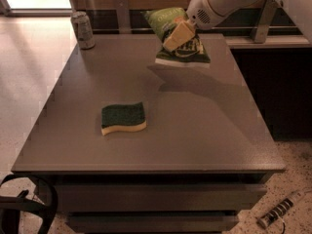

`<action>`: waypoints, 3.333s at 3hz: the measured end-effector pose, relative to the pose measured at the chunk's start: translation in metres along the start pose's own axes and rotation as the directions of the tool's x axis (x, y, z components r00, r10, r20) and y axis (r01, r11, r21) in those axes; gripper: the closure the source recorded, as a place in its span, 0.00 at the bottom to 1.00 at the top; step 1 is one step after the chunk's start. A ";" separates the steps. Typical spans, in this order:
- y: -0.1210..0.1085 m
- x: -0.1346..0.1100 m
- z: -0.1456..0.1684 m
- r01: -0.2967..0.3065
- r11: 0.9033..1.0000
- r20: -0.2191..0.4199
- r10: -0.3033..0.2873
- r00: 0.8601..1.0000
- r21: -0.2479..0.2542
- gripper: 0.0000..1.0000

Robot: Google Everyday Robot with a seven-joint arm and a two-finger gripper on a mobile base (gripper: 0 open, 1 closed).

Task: Move green jalapeno chip bag near 7up can

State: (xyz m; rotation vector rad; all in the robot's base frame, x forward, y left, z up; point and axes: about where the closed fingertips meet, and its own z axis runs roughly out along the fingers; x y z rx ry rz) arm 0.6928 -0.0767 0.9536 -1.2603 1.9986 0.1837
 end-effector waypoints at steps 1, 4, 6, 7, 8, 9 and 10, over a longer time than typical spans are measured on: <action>-0.010 -0.025 0.045 0.048 0.999 0.014 -0.047 0.999 -0.009 1.00; -0.040 -0.116 0.143 0.151 0.983 0.097 -0.161 0.982 0.100 1.00; -0.055 -0.121 0.165 0.140 0.976 0.080 -0.154 0.985 0.165 0.75; -0.054 -0.121 0.168 0.141 0.977 0.078 -0.155 0.985 0.161 0.54; -0.052 -0.120 0.171 0.141 0.978 0.077 -0.155 0.985 0.156 0.30; -0.049 -0.119 0.177 0.143 0.979 0.074 -0.155 0.985 0.149 0.00; -0.049 -0.119 0.177 0.143 0.979 0.074 -0.155 0.985 0.149 0.00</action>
Offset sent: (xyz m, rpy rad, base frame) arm 0.1321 0.1339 -0.0045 -0.0129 -0.2020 0.1119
